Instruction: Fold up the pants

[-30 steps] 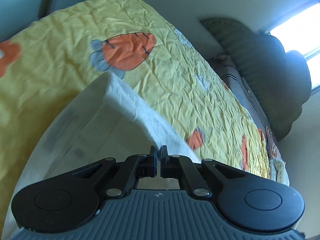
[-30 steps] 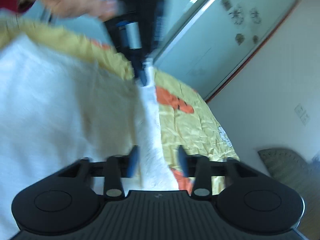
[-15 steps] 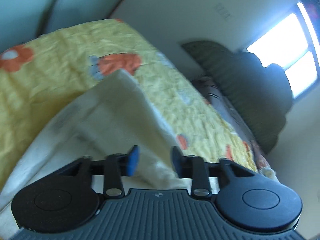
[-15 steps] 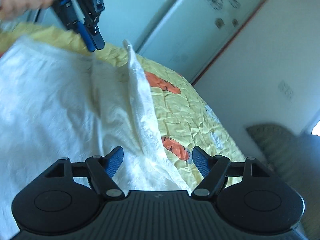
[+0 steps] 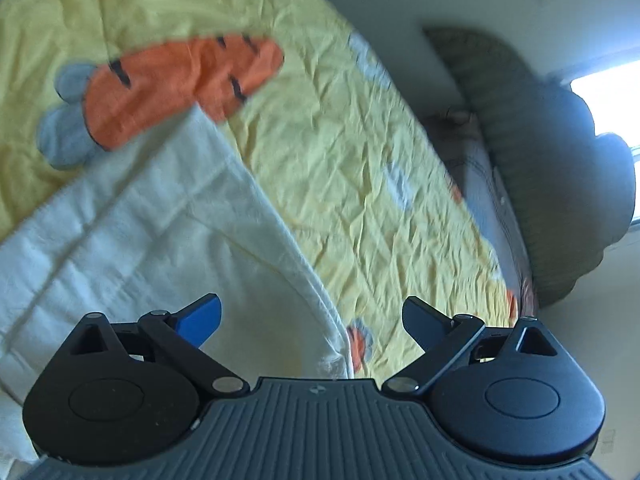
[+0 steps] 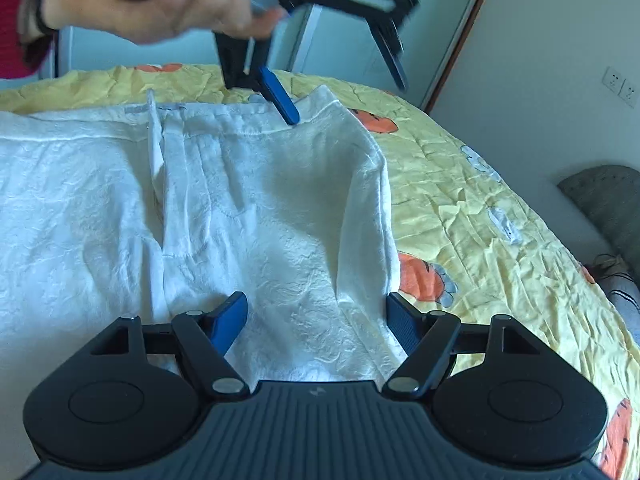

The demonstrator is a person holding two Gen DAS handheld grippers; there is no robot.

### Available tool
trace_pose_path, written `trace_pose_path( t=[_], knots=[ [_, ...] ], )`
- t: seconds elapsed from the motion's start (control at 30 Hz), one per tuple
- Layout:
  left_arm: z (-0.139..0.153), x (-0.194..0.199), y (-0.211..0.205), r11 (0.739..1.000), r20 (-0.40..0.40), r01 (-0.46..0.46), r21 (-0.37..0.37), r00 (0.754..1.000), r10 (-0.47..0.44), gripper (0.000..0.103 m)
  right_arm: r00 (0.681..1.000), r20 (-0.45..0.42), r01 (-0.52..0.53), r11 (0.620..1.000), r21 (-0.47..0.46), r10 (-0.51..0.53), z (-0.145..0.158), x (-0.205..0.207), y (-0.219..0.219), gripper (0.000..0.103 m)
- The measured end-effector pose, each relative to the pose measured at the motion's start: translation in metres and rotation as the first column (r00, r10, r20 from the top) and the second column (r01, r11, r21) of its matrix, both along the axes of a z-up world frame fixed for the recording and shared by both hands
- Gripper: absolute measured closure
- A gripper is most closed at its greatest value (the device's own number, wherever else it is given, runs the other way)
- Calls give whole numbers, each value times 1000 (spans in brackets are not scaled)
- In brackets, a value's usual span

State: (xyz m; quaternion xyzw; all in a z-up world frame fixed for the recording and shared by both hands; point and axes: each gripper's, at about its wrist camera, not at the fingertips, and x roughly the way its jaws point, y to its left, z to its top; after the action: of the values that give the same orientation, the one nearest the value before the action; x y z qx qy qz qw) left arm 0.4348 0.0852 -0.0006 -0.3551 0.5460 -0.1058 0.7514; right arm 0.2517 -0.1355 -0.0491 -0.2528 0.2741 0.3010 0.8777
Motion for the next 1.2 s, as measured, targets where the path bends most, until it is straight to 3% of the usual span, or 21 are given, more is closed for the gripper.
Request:
trace_pose_path(
  t=[0.13,0.2,0.3,0.37,0.4,0.43,0.53,0.67,0.83,1.0,1.13,1.17,1.2],
  knots=[
    [-15,6,6,998,-50,-61,-14,997,60,15,998,41,-55,997,-62,58,2,-9,6,27],
    [-25,12,9,995,-89,-88,-54,993,83,25,996,58,-64,995,-80,69,2,-12,8,27],
    [-38,17,10,987,-159,-95,-128,984,74,31,992,89,-76,992,-99,85,-1,-17,9,27],
    [-40,16,8,990,-169,-84,-114,984,64,53,992,97,-73,992,-105,83,-1,-18,10,27],
    [-39,13,8,992,-161,-74,-99,985,57,77,992,100,-68,992,-108,79,-1,-18,11,27],
    [-37,10,7,994,-143,-58,-92,989,44,92,992,104,-64,992,-113,75,-1,-19,12,27],
    [-21,-16,10,998,-50,-40,-51,998,38,93,992,112,-41,992,-116,54,-1,-22,14,27],
    [5,-85,18,1000,89,-8,-5,996,8,95,989,151,3,996,-85,10,10,-37,10,27],
    [15,-181,51,995,171,18,-103,985,0,95,970,241,22,1000,-6,-20,35,-91,-10,26],
    [16,-256,67,995,234,-15,-97,972,37,97,948,316,59,994,-89,-28,37,-129,-21,26],
    [11,-268,70,995,258,-29,-96,965,53,97,962,273,64,987,-146,-23,25,-134,-25,27],
    [9,-265,69,995,256,-40,-91,965,62,97,966,256,66,986,-151,-26,23,-132,-25,34],
    [9,-262,67,995,264,-47,-84,962,68,98,969,246,77,985,-157,-37,22,-129,-24,50]
  ],
)
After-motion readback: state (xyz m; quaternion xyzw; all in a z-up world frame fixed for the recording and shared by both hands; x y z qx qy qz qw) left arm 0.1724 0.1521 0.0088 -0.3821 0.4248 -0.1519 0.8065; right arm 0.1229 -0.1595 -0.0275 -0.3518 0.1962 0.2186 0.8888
